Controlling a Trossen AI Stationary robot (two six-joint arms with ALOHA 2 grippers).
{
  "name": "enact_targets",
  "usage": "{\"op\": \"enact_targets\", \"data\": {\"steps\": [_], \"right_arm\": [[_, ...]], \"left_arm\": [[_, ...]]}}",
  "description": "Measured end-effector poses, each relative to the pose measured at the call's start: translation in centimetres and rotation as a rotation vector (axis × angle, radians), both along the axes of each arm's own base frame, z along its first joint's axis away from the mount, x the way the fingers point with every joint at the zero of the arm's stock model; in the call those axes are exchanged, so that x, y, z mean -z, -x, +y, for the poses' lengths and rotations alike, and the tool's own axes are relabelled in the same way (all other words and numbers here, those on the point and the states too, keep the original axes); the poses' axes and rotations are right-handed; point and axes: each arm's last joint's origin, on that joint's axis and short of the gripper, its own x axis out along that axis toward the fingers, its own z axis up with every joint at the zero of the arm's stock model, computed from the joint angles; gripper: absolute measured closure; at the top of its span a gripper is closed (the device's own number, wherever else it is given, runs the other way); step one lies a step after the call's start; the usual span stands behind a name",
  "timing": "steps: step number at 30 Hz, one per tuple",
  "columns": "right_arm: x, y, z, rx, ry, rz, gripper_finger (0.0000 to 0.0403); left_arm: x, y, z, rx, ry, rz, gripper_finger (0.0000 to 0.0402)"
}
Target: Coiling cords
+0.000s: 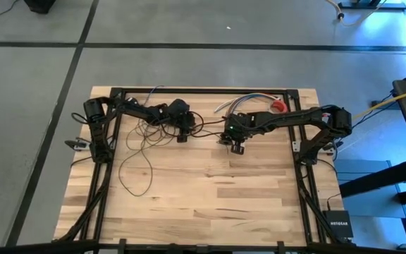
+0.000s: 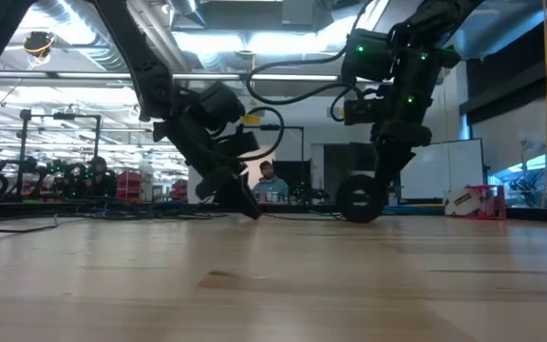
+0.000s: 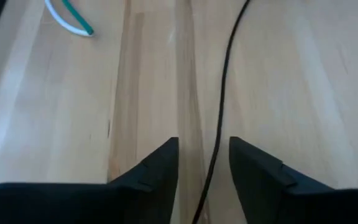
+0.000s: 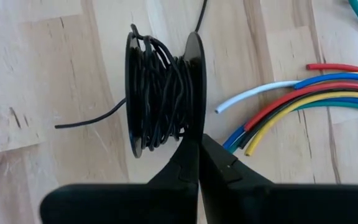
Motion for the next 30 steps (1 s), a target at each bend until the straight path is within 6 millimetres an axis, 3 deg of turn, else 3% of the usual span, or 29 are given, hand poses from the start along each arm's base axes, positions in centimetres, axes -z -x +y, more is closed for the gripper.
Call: {"op": "enact_targets", "data": {"steps": [8, 14, 23, 30], "right_arm": [[0.0, 0.0, 0.0, -0.006, 0.002, -0.002, 0.0403], [0.0, 0.2, 0.0, -0.018, 0.002, 0.025, 0.0403], [-0.7, 1.3, 0.3, 0.004, -0.016, 0.068, 0.0402], [-1.1, 1.8, 0.4, 0.013, -0.031, 0.083, 0.0402]], "left_arm": [[0.2, 0.2, 0.1, 0.032, -0.015, 0.024, 0.0392], [-0.7, 1.1, -0.1, -0.059, -0.067, 0.14, 0.0398], [-4.0, 3.9, -0.7, -0.17, -0.132, 0.299, 0.04], [-2.8, 7.0, -0.5, -0.255, -0.148, 0.369, 0.0401]]}}
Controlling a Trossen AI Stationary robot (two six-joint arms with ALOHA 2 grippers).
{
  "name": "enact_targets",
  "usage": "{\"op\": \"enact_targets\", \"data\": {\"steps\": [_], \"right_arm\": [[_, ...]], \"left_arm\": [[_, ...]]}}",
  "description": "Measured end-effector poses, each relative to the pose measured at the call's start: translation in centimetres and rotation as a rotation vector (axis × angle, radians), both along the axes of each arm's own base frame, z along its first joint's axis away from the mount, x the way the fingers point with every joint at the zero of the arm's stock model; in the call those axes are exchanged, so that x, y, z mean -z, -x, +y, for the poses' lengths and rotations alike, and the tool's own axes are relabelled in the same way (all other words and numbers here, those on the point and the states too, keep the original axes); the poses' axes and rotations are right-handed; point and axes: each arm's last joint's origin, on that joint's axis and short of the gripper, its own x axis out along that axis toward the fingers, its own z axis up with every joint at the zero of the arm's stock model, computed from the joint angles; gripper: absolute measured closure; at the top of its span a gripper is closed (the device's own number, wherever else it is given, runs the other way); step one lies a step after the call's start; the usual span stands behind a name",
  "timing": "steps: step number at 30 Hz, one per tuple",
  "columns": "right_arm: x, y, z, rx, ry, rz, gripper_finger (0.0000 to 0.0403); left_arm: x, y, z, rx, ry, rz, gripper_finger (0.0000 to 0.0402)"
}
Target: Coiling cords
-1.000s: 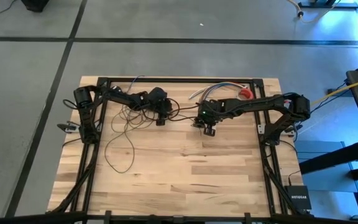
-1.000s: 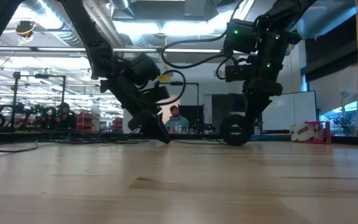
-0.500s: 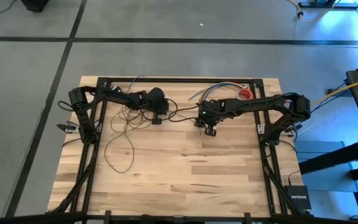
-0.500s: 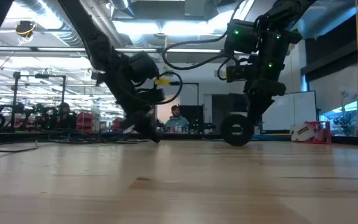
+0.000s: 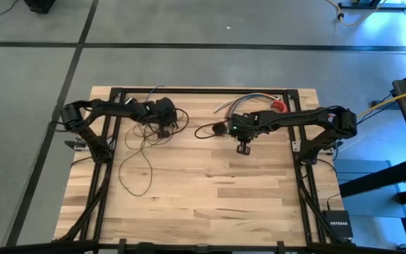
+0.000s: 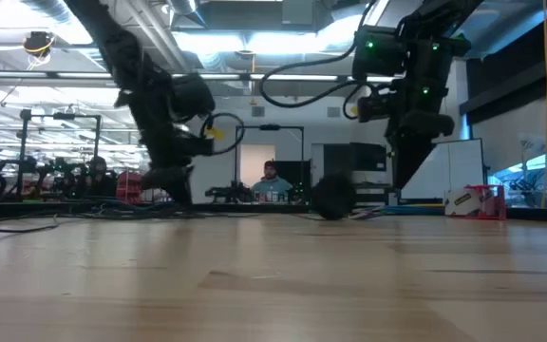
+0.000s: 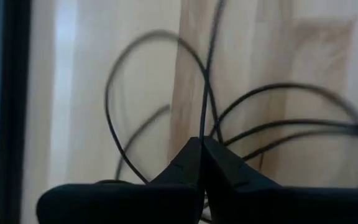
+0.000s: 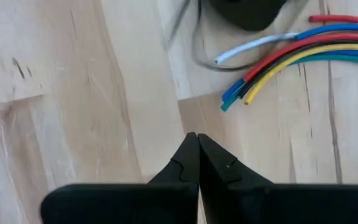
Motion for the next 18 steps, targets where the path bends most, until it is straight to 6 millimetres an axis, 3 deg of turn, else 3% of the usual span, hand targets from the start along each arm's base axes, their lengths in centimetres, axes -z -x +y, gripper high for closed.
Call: {"op": "enact_targets", "data": {"steps": [8, 18], "right_arm": [[-0.08, -0.35, -0.03, 0.003, -0.013, -0.041, 0.0394], [-0.39, -0.94, -0.5, 0.034, 0.102, -0.092, 0.0322]], "left_arm": [[0.72, 0.15, -0.22, 0.014, -0.025, -0.048, 0.0401], [0.5, -0.32, -0.36, 0.024, -0.04, -0.087, 0.0398]]}}
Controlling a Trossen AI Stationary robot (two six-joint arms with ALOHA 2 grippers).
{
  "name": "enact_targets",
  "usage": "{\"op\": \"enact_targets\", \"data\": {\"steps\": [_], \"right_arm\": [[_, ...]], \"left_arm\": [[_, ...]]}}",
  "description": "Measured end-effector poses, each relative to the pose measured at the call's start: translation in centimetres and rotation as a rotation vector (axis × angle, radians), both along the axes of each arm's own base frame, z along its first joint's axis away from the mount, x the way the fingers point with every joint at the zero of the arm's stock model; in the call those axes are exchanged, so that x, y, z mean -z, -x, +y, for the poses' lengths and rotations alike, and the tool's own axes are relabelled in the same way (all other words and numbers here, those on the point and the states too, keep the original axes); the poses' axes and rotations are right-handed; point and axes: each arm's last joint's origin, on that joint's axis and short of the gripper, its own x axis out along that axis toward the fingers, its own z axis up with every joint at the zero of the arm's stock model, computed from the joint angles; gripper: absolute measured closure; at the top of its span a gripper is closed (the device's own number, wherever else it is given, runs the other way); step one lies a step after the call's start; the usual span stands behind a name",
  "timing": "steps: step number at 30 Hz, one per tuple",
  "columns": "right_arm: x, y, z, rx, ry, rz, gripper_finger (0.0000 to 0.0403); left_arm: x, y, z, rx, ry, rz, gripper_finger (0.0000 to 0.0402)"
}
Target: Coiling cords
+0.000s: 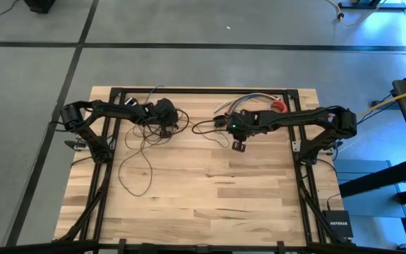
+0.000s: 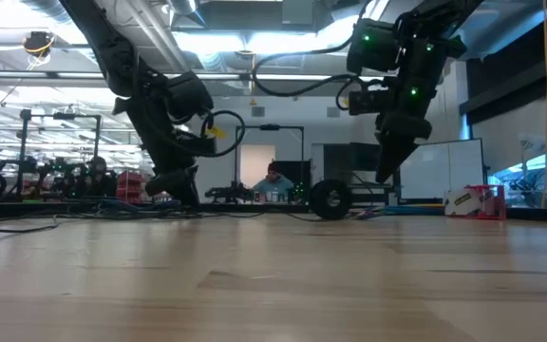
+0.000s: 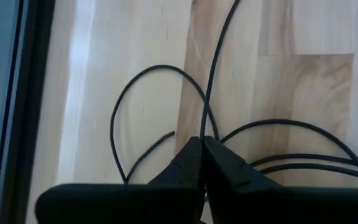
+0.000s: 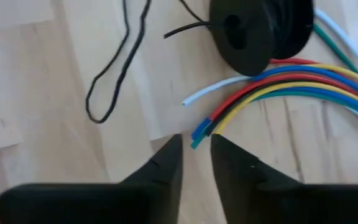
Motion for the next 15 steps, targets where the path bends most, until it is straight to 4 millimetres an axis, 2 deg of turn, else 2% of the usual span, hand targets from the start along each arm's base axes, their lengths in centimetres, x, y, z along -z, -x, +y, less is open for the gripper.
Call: {"op": "enact_targets", "data": {"steps": [7, 11, 15], "right_arm": [[-0.11, -0.18, -0.18, -0.011, 0.057, -0.006, 0.0242], [-0.28, -0.56, -0.26, -0.044, 0.08, -0.038, 0.022], [-0.44, -0.85, -0.32, -0.071, 0.101, -0.063, 0.0214]], "left_arm": [[-0.08, -0.09, 0.05, -0.043, 0.016, -0.034, 0.0353], [-0.07, -0.13, -0.04, -0.075, 0.034, -0.052, 0.0298], [-0.46, -0.47, -0.53, -0.064, 0.047, -0.039, 0.0246]]}}
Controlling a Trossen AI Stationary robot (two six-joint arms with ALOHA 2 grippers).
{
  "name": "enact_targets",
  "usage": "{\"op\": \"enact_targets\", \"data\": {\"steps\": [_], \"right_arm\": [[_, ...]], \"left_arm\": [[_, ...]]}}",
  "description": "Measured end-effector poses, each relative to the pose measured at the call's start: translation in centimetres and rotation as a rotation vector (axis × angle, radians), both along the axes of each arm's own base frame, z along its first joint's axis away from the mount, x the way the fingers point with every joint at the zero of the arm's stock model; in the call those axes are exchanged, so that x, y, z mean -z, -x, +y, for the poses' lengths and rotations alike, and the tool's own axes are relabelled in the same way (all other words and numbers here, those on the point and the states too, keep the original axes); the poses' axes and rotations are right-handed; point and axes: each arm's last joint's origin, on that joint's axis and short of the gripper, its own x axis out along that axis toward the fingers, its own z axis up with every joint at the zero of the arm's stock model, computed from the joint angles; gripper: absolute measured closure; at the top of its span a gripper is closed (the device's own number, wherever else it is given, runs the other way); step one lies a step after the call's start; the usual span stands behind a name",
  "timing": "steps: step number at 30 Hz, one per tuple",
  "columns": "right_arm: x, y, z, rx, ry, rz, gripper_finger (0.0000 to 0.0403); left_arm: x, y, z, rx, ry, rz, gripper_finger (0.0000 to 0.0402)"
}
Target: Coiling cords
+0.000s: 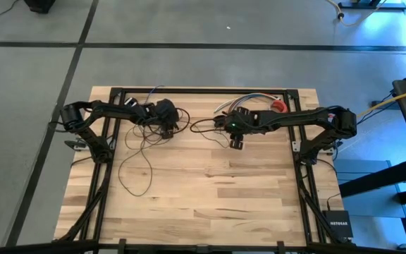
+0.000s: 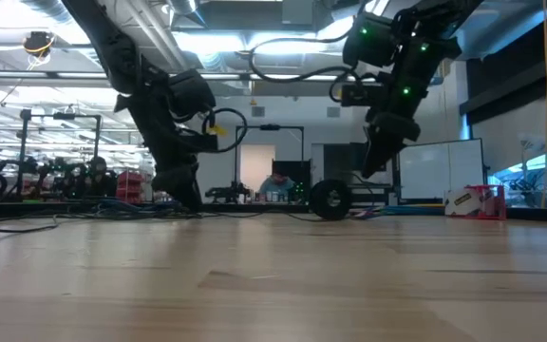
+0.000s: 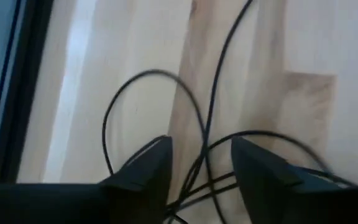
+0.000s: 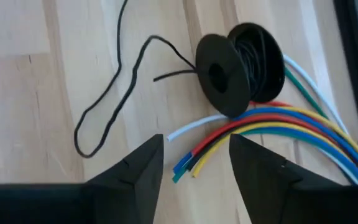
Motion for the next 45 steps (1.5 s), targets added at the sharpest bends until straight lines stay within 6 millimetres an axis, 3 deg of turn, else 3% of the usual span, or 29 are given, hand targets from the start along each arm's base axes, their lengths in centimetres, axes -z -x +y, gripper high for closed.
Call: {"op": "enact_targets", "data": {"steps": [6, 11, 14, 19, 23, 28, 38, 45], "right_arm": [[0.0, 0.0, 0.0, -0.02, 0.012, 0.004, 0.0214], [0.0, 0.0, 0.0, -0.02, 0.012, 0.006, 0.0214], [0.0, 0.0, 0.0, -0.02, 0.012, 0.004, 0.0214], [0.0, 0.0, 0.0, -0.031, 0.019, 0.006, 0.0214], [0.7, 0.4, 0.0, -0.056, 0.05, 0.044, 0.0214], [1.2, 0.4, -0.6, -0.07, 0.124, -0.001, 0.0214], [-1.3, 0.6, -6.9, -0.125, 0.076, -0.371, 0.0214], [-0.9, 1.4, -9.8, -0.071, 0.095, -0.408, 0.0214]], "left_arm": [[-3.2, 0.0, -1.2, 0.016, -0.011, -0.058, 0.0216], [-6.4, 0.8, -2.1, 0.012, -0.056, -0.212, 0.022], [-7.2, 1.2, -2.6, 0.046, -0.032, -0.34, 0.0223], [-5.8, 1.8, -3.2, 0.063, 0.048, -0.364, 0.0223], [-4.2, 2.4, -4.1, 0.115, 0.214, -0.377, 0.0224], [-4.1, 2.0, -5.2, 0.195, 0.309, -0.445, 0.0224], [-4.9, 1.2, -5.6, 0.239, 0.269, -0.54, 0.0224], [-4.9, 1.2, -5.6, 0.213, 0.292, -0.548, 0.0224]]}}
